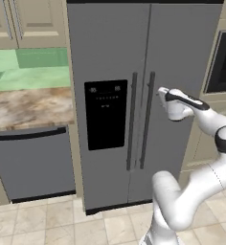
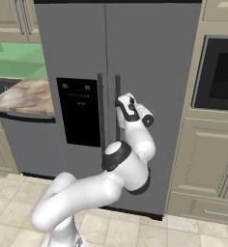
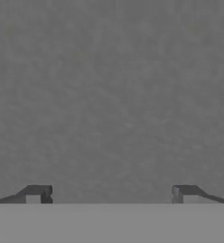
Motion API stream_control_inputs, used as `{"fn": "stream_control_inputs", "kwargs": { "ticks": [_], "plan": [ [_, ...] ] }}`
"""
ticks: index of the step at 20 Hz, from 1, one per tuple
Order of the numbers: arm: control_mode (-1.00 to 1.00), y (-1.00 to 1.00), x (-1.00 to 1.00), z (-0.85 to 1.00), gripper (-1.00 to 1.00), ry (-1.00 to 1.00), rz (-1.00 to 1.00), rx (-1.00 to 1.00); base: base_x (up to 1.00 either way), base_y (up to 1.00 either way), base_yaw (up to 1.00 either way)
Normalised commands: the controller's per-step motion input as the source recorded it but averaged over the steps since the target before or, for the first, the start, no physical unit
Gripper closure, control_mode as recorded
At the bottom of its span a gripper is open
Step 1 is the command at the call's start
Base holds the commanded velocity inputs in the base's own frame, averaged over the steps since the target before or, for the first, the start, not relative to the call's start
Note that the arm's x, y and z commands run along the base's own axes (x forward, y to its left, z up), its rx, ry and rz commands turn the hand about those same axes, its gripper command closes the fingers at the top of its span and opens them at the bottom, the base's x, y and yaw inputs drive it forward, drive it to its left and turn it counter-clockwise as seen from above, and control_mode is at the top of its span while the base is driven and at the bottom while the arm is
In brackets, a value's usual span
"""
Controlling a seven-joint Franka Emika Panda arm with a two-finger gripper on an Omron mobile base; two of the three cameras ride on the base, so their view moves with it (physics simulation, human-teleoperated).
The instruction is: Pick up the frozen steak from the freezer, place it on any shelf in the fridge, and close the fridge and freezer doors when done.
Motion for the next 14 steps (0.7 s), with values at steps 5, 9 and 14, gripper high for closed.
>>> {"fn": "stream_control_inputs", "kwargs": {
  "ticks": [5, 9, 14],
  "plan": [
    [-1.0, 0.0, 0.41, 0.02, -1.0, 0.06, -0.07, 0.01, 0.0, 0.0, 0.0],
    [-1.0, 0.0, 0.03, 0.0, -1.0, 0.0, 0.0, 0.0, 0.0, 0.0, 0.0],
    [-1.0, 0.0, 0.0, 0.0, -1.0, 0.0, 0.0, 0.0, 0.0, 0.0, 0.0]
  ]
}}
